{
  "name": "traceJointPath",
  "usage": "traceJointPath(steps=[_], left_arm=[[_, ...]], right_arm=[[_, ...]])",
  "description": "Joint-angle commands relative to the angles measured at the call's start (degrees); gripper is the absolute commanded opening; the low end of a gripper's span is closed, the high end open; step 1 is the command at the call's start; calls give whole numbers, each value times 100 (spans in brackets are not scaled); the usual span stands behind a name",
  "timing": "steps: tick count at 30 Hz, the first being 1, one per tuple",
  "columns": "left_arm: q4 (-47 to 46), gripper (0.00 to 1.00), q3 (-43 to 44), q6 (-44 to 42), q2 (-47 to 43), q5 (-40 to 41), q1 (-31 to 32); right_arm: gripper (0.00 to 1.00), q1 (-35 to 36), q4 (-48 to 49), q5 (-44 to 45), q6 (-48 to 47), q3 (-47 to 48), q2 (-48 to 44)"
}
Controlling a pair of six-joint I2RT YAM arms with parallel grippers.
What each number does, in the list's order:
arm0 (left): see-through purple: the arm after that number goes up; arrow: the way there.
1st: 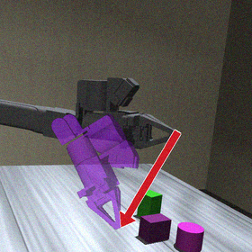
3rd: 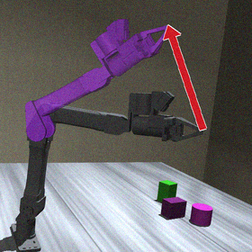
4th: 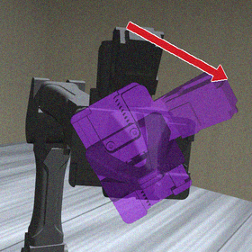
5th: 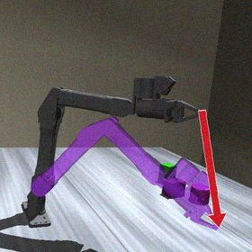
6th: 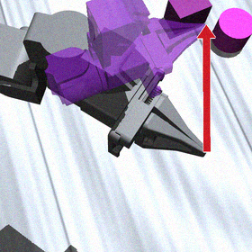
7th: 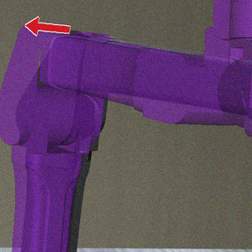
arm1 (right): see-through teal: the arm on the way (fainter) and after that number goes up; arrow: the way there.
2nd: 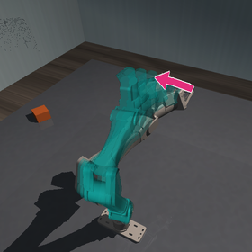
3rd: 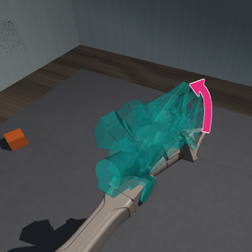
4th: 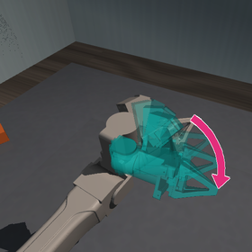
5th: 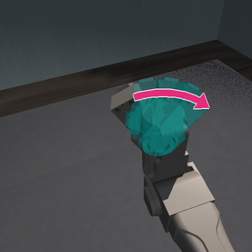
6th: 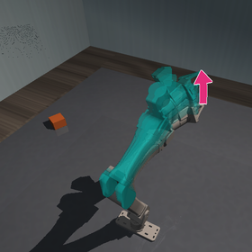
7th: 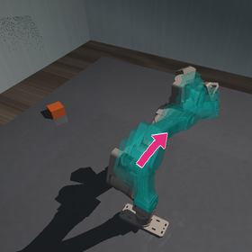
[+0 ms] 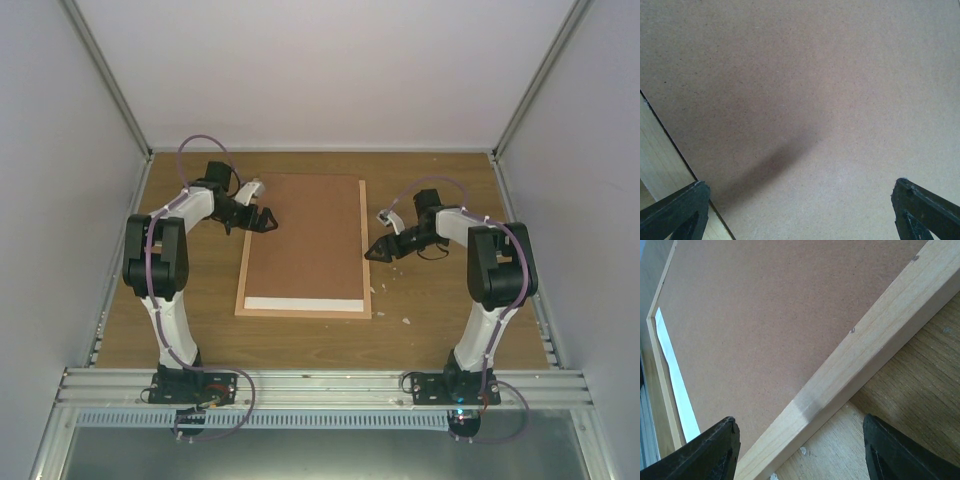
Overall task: Put the photo into the frame
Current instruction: Adjust the photo frame item on the photo frame.
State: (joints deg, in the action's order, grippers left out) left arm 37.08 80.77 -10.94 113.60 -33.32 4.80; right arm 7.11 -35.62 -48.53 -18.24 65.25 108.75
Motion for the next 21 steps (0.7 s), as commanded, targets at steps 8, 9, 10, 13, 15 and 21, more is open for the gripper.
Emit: traceJointPath(steps=[8,9,10,13,15,21], left_arm=[[566,99,-79,-94,-139,-189,150],[566,99,12,-99,-175,-174,117],[578,99,141,-107,-220,-147,84],[586,99,578,-148,-330,-25,-13],[534,99,766,-251,-410,57,-14],[-221,99,95,-674,-1158,-179,82]], right_arm=[[68,40,-22,-134,-123,25,-106],[68,37,-21,-118,-150,63,-161],[69,34,-51,-100,-200,147,-210],[73,4,-312,125,-357,728,-174],[77,-36,-510,282,-392,1307,12],[91,-43,-474,1005,-244,3065,727]])
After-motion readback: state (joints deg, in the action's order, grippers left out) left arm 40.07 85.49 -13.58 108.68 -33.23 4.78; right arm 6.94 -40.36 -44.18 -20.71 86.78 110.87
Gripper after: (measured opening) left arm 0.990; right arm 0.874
